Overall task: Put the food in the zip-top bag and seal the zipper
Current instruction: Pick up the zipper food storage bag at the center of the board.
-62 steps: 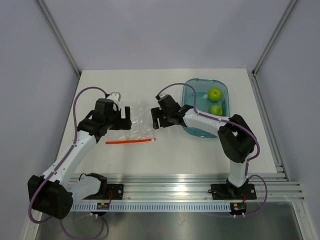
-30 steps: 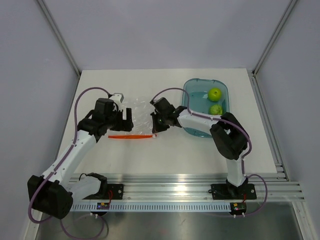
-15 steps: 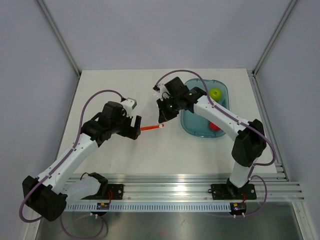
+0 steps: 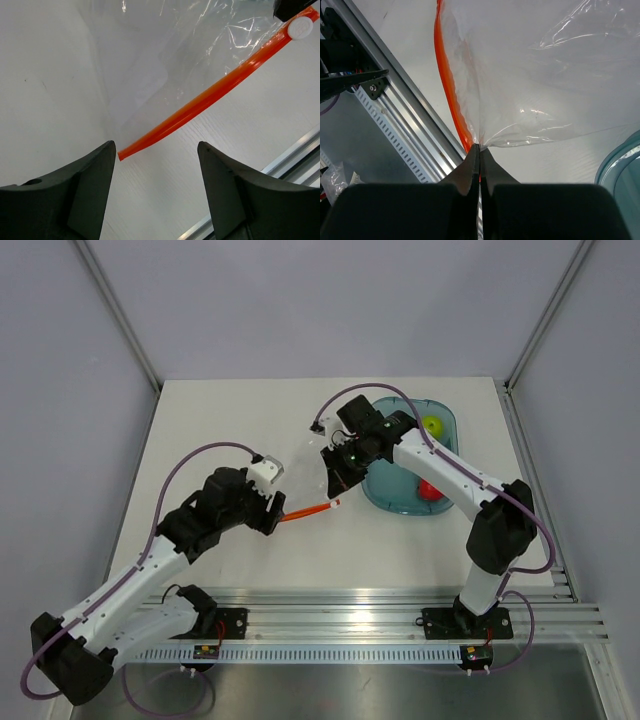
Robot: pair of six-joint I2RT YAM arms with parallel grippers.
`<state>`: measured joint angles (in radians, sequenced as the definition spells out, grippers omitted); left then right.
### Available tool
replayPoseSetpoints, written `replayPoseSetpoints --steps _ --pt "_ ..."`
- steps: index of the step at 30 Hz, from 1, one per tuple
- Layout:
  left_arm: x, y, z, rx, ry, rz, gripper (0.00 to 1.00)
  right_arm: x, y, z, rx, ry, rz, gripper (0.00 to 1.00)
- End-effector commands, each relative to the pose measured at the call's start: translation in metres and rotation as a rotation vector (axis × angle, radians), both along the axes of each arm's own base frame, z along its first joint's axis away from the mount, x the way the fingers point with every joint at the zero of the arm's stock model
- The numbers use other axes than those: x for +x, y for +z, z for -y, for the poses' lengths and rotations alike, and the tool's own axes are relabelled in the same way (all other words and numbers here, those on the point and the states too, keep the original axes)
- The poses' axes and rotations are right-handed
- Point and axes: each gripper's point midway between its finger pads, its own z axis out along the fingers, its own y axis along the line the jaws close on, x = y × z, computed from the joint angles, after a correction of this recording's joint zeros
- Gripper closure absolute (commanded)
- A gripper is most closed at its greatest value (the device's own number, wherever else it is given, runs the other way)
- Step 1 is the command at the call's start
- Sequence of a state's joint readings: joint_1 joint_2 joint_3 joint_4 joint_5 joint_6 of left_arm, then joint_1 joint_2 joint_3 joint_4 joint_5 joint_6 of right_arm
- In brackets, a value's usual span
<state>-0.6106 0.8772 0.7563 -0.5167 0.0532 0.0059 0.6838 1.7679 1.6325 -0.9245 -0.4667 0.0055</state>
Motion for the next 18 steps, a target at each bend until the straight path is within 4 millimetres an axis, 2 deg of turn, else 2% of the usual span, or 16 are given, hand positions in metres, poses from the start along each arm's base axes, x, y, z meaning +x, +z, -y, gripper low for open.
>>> replayPoseSetpoints --steps 1,4,8,12,14,18 --pt "0.014 0.024 0.018 -0.020 -0.086 0.137 0.32 -0.010 0.014 0.012 0.027 0.027 0.003 1.00" --pt "0.010 0.013 0.030 0.031 -0.156 0.086 0.36 -0.011 0.014 0.013 0.033 0.023 0.011 1.00" --pt "0.000 0.004 0.043 0.066 -0.236 0.128 0.35 -0.009 0.013 0.013 0.044 0.024 0.010 1.00" --pt "0.005 0.003 0.047 0.076 -0.219 0.225 0.35 -0.003 0.007 0.010 0.047 0.033 -0.019 1.00" --pt "0.009 -0.001 0.047 0.108 -0.212 0.224 0.37 0.000 0.007 0.009 0.055 0.040 -0.021 1.00" --pt "0.006 -0.007 0.055 0.107 -0.252 0.199 0.38 0.004 0.002 0.008 0.061 0.044 -0.039 1.00"
